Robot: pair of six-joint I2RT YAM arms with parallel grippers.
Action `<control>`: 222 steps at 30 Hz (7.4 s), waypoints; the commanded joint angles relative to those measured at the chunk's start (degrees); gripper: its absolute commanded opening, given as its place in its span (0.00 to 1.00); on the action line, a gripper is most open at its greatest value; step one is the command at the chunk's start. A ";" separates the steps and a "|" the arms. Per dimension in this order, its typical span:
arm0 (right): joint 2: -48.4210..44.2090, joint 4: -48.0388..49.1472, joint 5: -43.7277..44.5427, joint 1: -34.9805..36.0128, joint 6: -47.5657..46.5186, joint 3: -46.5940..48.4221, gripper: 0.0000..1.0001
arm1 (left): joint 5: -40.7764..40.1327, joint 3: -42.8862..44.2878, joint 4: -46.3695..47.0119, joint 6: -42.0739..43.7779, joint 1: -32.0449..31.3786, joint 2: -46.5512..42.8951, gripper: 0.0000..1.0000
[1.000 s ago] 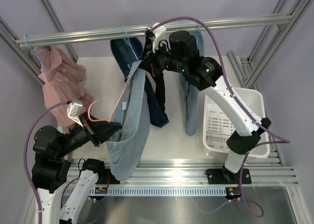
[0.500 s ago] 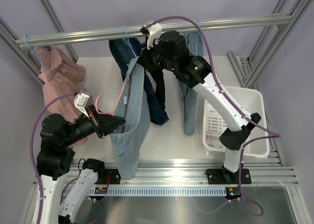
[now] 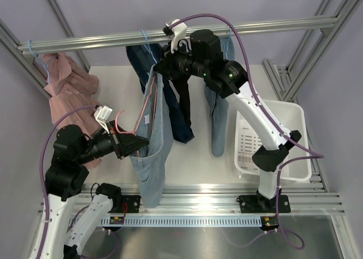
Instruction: Remove the skirt from the hanger
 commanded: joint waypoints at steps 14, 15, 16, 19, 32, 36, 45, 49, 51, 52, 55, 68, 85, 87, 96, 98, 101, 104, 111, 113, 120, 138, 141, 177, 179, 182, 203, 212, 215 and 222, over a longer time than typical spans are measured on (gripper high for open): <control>2.80 9.45 21.20 -2.03 -3.28 -0.64 0.00 | 3.17 7.22 -6.11 1.75 -2.81 2.11 0.00; 2.72 9.10 20.32 -2.55 -3.28 -0.90 0.00 | 2.91 7.48 -6.20 1.92 -2.99 2.02 0.00; 2.63 8.58 19.01 -2.82 -3.19 -1.60 0.00 | 2.48 7.92 -6.72 2.36 -2.91 1.93 0.00; -0.17 5.86 2.21 -3.44 -6.42 -5.11 0.02 | -1.91 10.11 -7.78 3.50 -2.90 1.32 0.00; -14.15 -1.80 -25.93 3.32 -21.03 -25.77 0.00 | -22.75 4.76 20.33 -9.23 -2.90 0.35 0.00; -16.00 -1.01 -19.60 2.98 -21.11 -26.84 0.00 | -23.45 6.86 20.00 -9.68 -2.90 1.58 0.00; -16.88 -12.51 -26.53 -2.30 -31.81 -19.45 0.00 | -33.55 9.59 -3.08 -6.70 -2.90 -4.56 0.00; -17.49 -20.32 -32.31 -2.21 -40.61 -21.29 0.00 | -36.29 9.33 -10.85 -4.58 -2.90 -3.96 0.00; -18.55 -22.70 -34.61 -2.29 -45.87 -23.65 0.02 | -35.41 8.02 -12.17 -4.32 -2.90 -2.39 0.00; -18.90 -25.41 -36.79 -2.30 -47.64 -24.54 0.04 | -33.93 7.57 -12.09 -4.23 -2.90 -1.77 0.00; -18.90 -29.64 -37.09 -1.86 -53.28 -28.93 0.06 | -31.29 6.52 -10.86 -4.23 -2.90 1.04 0.00; -24.52 -16.74 -24.86 0.78 -46.26 -52.23 0.30 | -23.90 9.06 -2.34 -2.82 -2.73 14.31 0.00; -47.02 -5.76 -41.73 -13.89 -42.12 -71.37 0.76 | -5.35 17.23 19.37 -15.21 12.48 33.48 0.00; -47.03 -5.66 -42.88 -14.60 -43.00 -72.88 0.76 | -5.52 17.94 19.90 -15.30 12.48 33.57 0.00; -44.13 -8.21 -44.81 -14.78 -45.46 -72.89 0.77 | -8.94 17.24 19.38 -12.84 12.39 28.30 0.00; -43.95 -8.30 -44.99 -14.78 -45.46 -72.89 0.77 | -10.44 19.33 17.89 -12.23 12.39 29.26 0.00; -44.13 -8.39 -44.99 -14.78 -45.38 -72.98 0.77 | -13.17 22.84 16.74 -12.92 12.48 31.28 0.00; -44.30 -8.48 -44.90 -14.95 -45.46 -73.33 0.77 | -15.28 25.49 15.87 -14.15 12.39 34.44 0.00; -44.57 -8.83 -45.16 -15.65 -45.81 -73.59 0.77 | -19.67 31.65 12.44 -16.18 12.65 39.46 0.00; -44.57 -8.83 -45.08 -15.65 -46.08 -73.77 0.77 | -19.85 32.53 12.61 -17.23 12.65 40.69 0.00; -44.74 -9.36 -44.99 -16.01 -46.78 -73.94 0.77 | -20.90 36.74 12.09 -18.82 13.18 44.99 0.00; -44.74 -10.76 -45.95 -16.80 -48.01 -73.86 0.77 | -24.33 39.12 9.09 -19.08 13.44 46.49 0.15; -44.57 -10.94 -46.13 -16.80 -48.19 -73.94 0.78 | -24.60 39.21 9.09 -18.99 13.36 46.32 0.19; -43.86 -13.31 -46.13 -18.12 -50.12 -73.50 0.78 | -28.64 34.90 3.39 -12.41 13.36 36.30 0.77; -43.86 -13.40 -46.13 -18.20 -50.21 -73.50 0.79 | -30.30 34.90 2.33 -11.26 13.44 35.60 0.78; -43.78 -13.58 -46.22 -18.38 -50.38 -73.59 0.78 | -33.89 34.90 -0.04 -7.75 13.44 33.67 0.85; -45.09 -17.00 -46.13 -22.15 -55.48 -73.33 0.79 | -36.08 34.71 -1.45 10.54 10.13 18.44 0.96; -46.76 -17.01 -48.59 -30.68 -55.31 -73.94 0.79 | -56.58 38.86 -12.34 14.05 -32.41 26.96 0.91; -47.03 -16.30 -48.85 -33.05 -54.61 -74.47 0.79 | -71.90 39.47 -17.16 13.45 -48.71 31.79 0.92; -47.38 -15.60 -47.89 -36.04 -52.85 -75.52 0.79 | -87.09 23.46 -22.91 -15.43 -61.17 32.89 0.92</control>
